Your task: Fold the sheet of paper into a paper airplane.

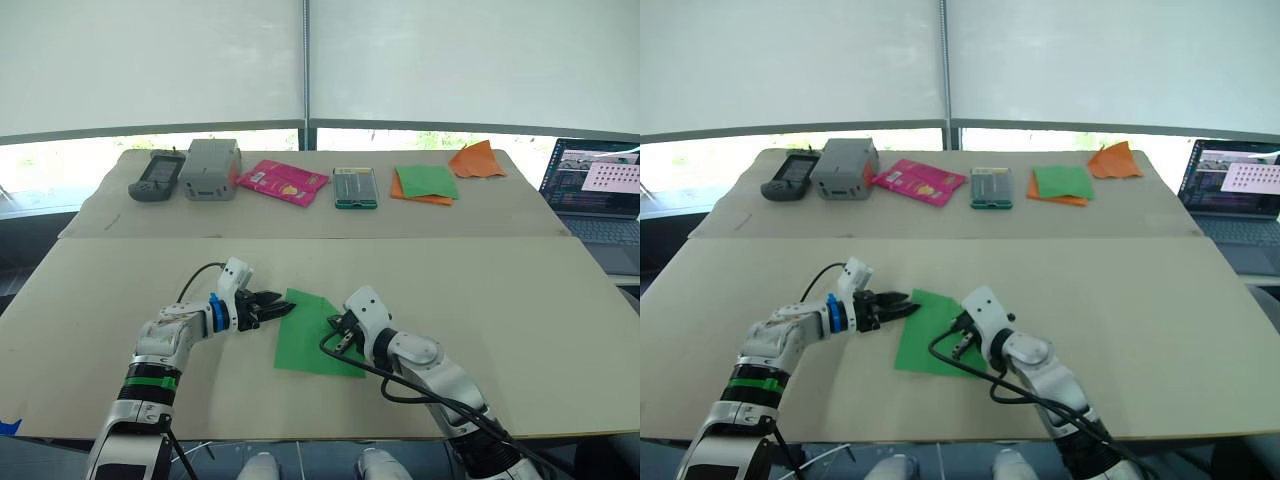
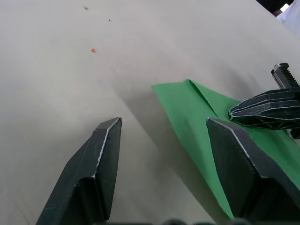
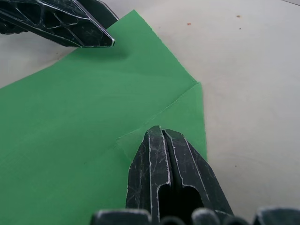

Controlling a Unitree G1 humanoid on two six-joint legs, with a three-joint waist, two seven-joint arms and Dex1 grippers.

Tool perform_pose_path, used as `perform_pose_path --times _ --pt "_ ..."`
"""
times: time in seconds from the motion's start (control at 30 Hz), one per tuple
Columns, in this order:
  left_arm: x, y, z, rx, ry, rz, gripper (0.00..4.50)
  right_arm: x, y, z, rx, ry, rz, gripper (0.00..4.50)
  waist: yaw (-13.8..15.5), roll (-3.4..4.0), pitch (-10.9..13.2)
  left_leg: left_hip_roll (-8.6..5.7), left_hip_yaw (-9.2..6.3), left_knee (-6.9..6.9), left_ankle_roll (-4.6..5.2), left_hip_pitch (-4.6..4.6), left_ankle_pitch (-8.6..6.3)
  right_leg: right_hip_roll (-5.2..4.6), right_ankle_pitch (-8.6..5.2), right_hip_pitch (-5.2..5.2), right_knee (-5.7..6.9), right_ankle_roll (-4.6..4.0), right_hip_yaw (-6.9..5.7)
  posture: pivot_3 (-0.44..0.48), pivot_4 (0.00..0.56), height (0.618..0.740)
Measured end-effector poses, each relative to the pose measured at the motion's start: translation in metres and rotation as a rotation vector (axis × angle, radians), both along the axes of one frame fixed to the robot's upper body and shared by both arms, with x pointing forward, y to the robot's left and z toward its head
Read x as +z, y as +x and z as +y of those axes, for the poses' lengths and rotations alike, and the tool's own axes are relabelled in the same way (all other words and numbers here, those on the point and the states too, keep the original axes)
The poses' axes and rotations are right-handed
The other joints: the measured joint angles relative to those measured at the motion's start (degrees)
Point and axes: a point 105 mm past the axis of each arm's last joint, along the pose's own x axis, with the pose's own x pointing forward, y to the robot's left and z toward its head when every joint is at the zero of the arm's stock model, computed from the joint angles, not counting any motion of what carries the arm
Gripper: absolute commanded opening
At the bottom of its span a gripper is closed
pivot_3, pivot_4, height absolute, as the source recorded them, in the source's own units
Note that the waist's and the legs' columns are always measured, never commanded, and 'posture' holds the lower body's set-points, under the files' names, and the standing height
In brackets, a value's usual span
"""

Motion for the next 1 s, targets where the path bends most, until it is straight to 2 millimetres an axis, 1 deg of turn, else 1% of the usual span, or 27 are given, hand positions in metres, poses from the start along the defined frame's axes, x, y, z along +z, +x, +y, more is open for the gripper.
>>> perform_pose_path --times 0.13,0.27,0.37,0.57,0.7,0.8,0.93,1.0 --pt "0.000 0.000 -0.002 0.003 -0.010 0.008 3.07 0.000 0.000 0.000 -0.003 0.001 0.001 0.00 0.03 0.00 0.00 0.00 0.00 0.00 0.00 0.03 0.00 0.00 0.00 0.01 0.00 0.00 0.00 0.000 0.150 0.740" --pt "0.000 0.002 -0.014 -0.008 -0.026 0.008 3.07 0.000 0.001 0.000 -0.008 0.002 0.001 0.00 0.11 -0.01 -0.01 0.00 0.00 0.02 0.00 0.01 0.00 0.00 0.00 0.02 0.00 0.00 0.00 0.000 0.150 0.740" --pt "-0.001 0.003 -0.017 -0.016 -0.021 0.009 2.23 0.000 0.001 0.001 -0.011 0.006 0.000 0.00 -0.03 -0.01 -0.01 0.00 0.00 0.00 0.00 0.00 0.00 0.00 0.01 0.02 0.02 0.01 0.00 0.000 0.150 0.740" --pt "-0.005 0.004 -0.016 -0.004 -0.006 0.009 0.28 0.000 0.001 0.001 -0.016 0.007 -0.001 0.00 -0.05 -0.01 -0.01 0.00 0.00 0.00 0.00 -0.03 0.00 0.00 0.03 0.01 0.01 0.04 0.00 0.000 0.150 0.740" --pt "-0.006 0.006 -0.015 -0.002 0.030 -0.029 0.28 0.000 0.001 0.001 -0.016 0.008 -0.001 0.00 -0.06 -0.01 -0.01 0.00 0.00 0.00 0.00 -0.05 0.00 0.00 0.02 0.02 0.02 0.04 0.00 0.000 0.150 0.740" --pt "-0.004 0.009 -0.016 -0.017 0.101 -0.112 0.28 0.000 0.001 0.001 -0.016 0.007 -0.001 0.00 -0.01 -0.01 -0.01 0.00 0.00 0.00 0.00 -0.05 0.00 0.00 0.02 0.02 0.01 0.03 0.00 0.000 0.150 0.740" --pt "0.001 0.002 -0.023 -0.083 0.162 -0.239 0.28 0.001 0.001 0.001 -0.015 0.007 -0.001 0.00 0.01 -0.01 -0.01 0.00 0.01 -0.01 0.00 -0.10 0.00 0.00 0.01 0.04 0.01 0.00 0.02 0.000 0.150 0.740" --pt "-0.001 -0.004 -0.024 -0.131 0.218 -0.299 0.28 0.001 0.001 0.002 -0.015 0.008 -0.001 0.00 0.01 0.00 -0.01 0.00 0.01 0.00 0.00 -0.12 0.00 0.00 0.01 0.03 0.01 -0.01 0.03 0.000 0.150 0.740"
